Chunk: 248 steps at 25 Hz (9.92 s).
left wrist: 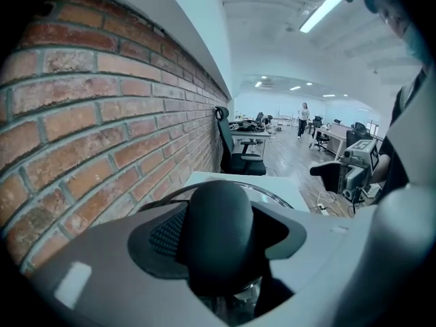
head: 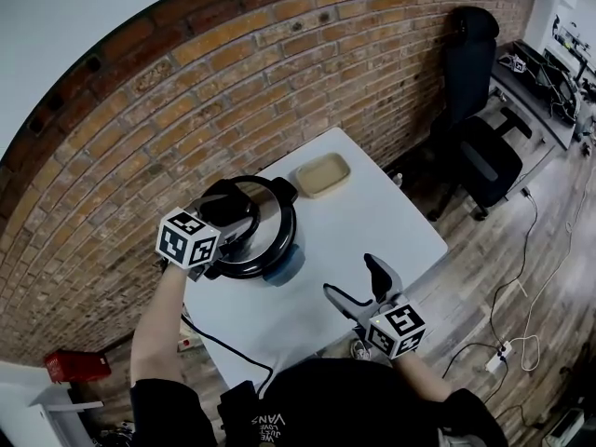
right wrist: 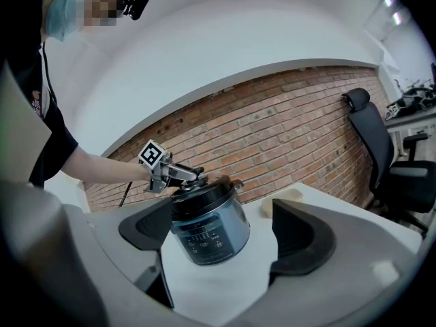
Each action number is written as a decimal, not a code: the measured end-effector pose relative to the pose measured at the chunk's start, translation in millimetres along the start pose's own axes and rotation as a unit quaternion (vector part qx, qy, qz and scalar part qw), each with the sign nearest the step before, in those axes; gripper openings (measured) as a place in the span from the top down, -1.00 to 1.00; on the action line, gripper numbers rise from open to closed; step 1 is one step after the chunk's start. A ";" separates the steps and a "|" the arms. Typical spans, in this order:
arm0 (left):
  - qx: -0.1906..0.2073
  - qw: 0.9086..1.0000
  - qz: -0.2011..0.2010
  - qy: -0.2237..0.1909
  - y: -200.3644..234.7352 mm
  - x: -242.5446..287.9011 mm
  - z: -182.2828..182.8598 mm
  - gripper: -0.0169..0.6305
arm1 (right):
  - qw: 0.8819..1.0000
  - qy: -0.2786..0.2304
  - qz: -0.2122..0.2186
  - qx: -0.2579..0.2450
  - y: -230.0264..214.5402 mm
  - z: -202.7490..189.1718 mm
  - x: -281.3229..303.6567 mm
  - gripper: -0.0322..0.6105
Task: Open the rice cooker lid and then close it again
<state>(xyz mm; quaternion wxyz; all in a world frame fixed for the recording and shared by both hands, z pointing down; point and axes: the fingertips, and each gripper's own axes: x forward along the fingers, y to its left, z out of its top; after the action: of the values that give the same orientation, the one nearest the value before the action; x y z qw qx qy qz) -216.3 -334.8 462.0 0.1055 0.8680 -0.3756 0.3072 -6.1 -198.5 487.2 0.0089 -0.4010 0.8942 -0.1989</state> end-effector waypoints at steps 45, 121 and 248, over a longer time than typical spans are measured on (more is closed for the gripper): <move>0.145 0.983 -0.071 -0.088 -2.9 -97.1 64.9 0.09 | 1.000 0.005 0.021 -0.019 45.2 1.9 23.2 -0.51; 0.063 0.996 -0.020 -0.054 -12.3 -26.5 8.8 0.09 | 0.998 -0.014 -0.054 -0.007 -18.3 9.6 -43.5 -0.51; -0.024 0.950 0.247 -0.192 -51.9 -99.9 7.2 0.06 | 0.992 0.025 0.114 -0.057 15.9 9.9 -42.8 -0.51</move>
<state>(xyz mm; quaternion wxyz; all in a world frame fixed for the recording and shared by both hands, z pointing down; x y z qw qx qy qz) -228.6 -243.0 397.6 -0.0269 0.7881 -0.5983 0.1424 13.4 -161.6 466.2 -0.0139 -0.2915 0.9438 -0.1548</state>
